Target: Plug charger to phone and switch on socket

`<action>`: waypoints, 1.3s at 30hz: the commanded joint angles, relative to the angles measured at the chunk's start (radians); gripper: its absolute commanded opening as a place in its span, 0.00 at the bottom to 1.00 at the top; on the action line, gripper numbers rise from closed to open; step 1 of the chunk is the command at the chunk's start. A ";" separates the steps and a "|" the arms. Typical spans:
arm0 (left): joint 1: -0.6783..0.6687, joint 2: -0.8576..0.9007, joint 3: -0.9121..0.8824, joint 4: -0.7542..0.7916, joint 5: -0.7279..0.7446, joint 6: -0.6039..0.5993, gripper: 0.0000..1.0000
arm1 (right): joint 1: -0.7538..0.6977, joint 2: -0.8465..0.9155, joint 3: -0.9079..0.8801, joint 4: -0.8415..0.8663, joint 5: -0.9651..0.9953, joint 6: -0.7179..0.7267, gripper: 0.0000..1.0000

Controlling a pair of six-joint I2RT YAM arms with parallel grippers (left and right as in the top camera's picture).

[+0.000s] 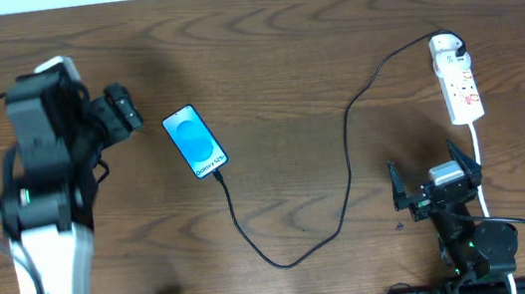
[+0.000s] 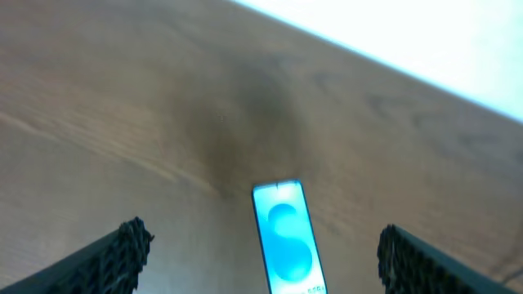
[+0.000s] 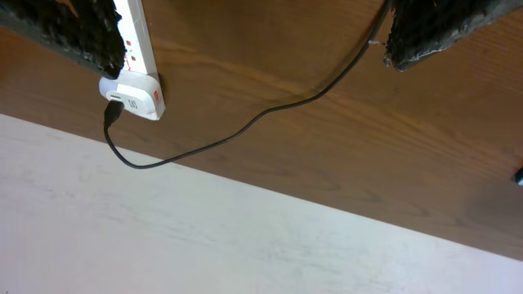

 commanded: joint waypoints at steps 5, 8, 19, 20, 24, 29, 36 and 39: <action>0.000 -0.320 -0.348 0.314 -0.042 0.117 0.91 | 0.007 -0.008 -0.003 -0.001 -0.006 0.013 0.99; 0.000 -0.445 -0.482 0.399 -0.008 0.165 0.91 | 0.006 -0.008 -0.003 -0.001 -0.006 0.013 0.99; -0.032 -0.928 -0.945 0.470 0.039 0.352 0.91 | 0.006 -0.008 -0.003 -0.001 -0.006 0.013 0.99; -0.032 -0.954 -0.972 0.477 0.035 0.352 0.91 | 0.006 -0.008 -0.003 -0.001 -0.006 0.013 0.99; -0.032 -1.033 -1.051 0.482 0.024 0.352 0.91 | 0.006 -0.008 -0.003 -0.001 -0.006 0.013 0.99; -0.032 -1.091 -1.104 0.461 0.021 0.352 0.91 | 0.006 -0.008 -0.003 -0.001 -0.006 0.013 0.99; -0.032 -1.115 -1.118 0.419 0.020 0.352 0.91 | 0.006 -0.008 -0.003 -0.001 -0.006 0.013 0.99; -0.032 -1.112 -1.118 0.421 0.020 0.352 0.91 | 0.006 -0.008 -0.003 -0.001 -0.006 0.013 0.99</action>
